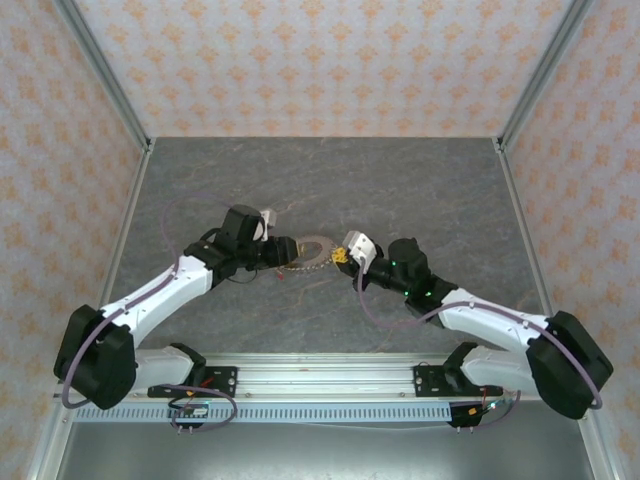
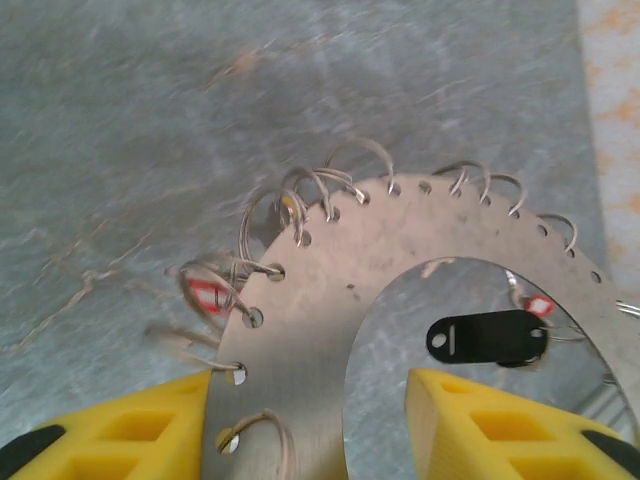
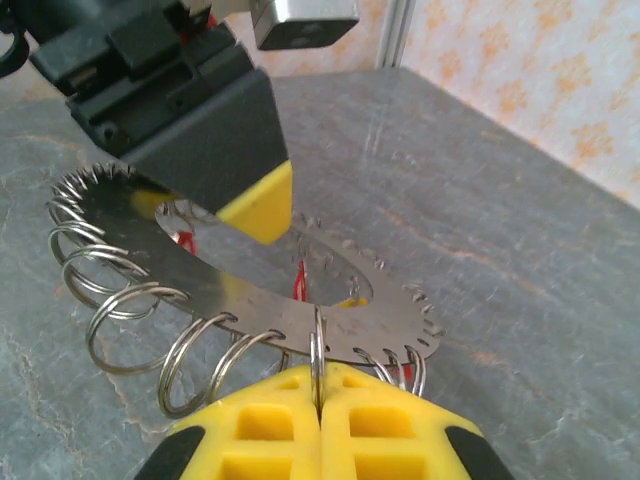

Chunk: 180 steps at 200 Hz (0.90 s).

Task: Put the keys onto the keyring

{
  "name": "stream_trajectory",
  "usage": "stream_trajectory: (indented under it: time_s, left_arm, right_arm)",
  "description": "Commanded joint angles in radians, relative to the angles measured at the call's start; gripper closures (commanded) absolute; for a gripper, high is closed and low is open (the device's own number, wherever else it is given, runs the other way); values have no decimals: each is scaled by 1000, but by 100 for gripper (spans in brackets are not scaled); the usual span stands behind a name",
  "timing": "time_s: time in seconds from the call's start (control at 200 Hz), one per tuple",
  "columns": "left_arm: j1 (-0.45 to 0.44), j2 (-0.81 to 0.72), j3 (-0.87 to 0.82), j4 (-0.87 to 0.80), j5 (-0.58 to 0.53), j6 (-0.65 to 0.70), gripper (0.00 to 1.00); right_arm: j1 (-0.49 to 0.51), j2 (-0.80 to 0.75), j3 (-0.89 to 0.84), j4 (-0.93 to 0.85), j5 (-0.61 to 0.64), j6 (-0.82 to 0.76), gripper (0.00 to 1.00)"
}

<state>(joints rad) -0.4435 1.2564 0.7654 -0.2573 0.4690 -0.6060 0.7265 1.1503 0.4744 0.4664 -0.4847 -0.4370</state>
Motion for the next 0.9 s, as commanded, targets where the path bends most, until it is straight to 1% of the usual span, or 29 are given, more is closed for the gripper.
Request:
stream_trajectory:
  time_s: [0.0, 0.035, 0.15, 0.21, 0.25, 0.315, 0.405, 0.455, 0.52, 0.576, 0.621, 0.661, 0.686, 0.716, 0.736, 0.821, 0.896]
  left_arm:
    - [2, 17, -57, 109, -49, -42, 51]
    - [2, 23, -72, 132, -51, -50, 50]
    - [0, 41, -114, 169, -66, -61, 48]
    - [0, 37, -136, 182, -81, -68, 47]
    - [0, 25, -152, 194, -97, -76, 47]
    - [0, -15, -175, 205, -140, -87, 45]
    - [0, -106, -195, 211, -202, -79, 45]
    - [-1, -167, -207, 229, -225, -59, 44]
    - [-1, -250, -229, 265, -254, -20, 44]
    - [-1, -314, -253, 315, -266, 30, 43]
    - [-3, -363, -277, 364, -268, 65, 42]
    - [-2, -401, -297, 402, -259, 140, 41]
    - [-3, -421, -306, 422, -245, 173, 40]
    - [-2, -439, -315, 441, -226, 216, 35]
    - [-2, -449, -317, 451, -208, 243, 34]
    - [-4, -467, -305, 473, -116, 339, 36]
    - [-4, -458, -267, 451, -63, 384, 38]
  right_arm:
    - [-6, 28, 58, -20, -43, 38, 100]
    - [-7, 61, 67, -37, -33, 36, 100]
    - [-7, 98, 98, -94, 17, 14, 100]
    - [-7, 103, 123, -143, 41, -13, 100]
    - [-7, 106, 143, -187, 35, -51, 100]
    - [4, 101, 165, -246, 17, -140, 100]
    - [42, 85, 165, -277, 62, -280, 100]
    - [62, 73, 162, -296, 60, -360, 100]
    - [70, 61, 172, -315, 35, -398, 100]
    - [69, 55, 189, -333, -1, -401, 100]
    - [53, 54, 197, -329, -69, -381, 100]
    - [28, 55, 202, -317, -153, -353, 100]
    - [10, 59, 206, -306, -216, -335, 100]
    - [-11, 64, 208, -287, -286, -305, 100]
    - [-24, 68, 208, -270, -330, -287, 100]
    - [-78, 92, 216, -201, -491, -210, 100]
    - [-103, 116, 240, -189, -568, -189, 100]
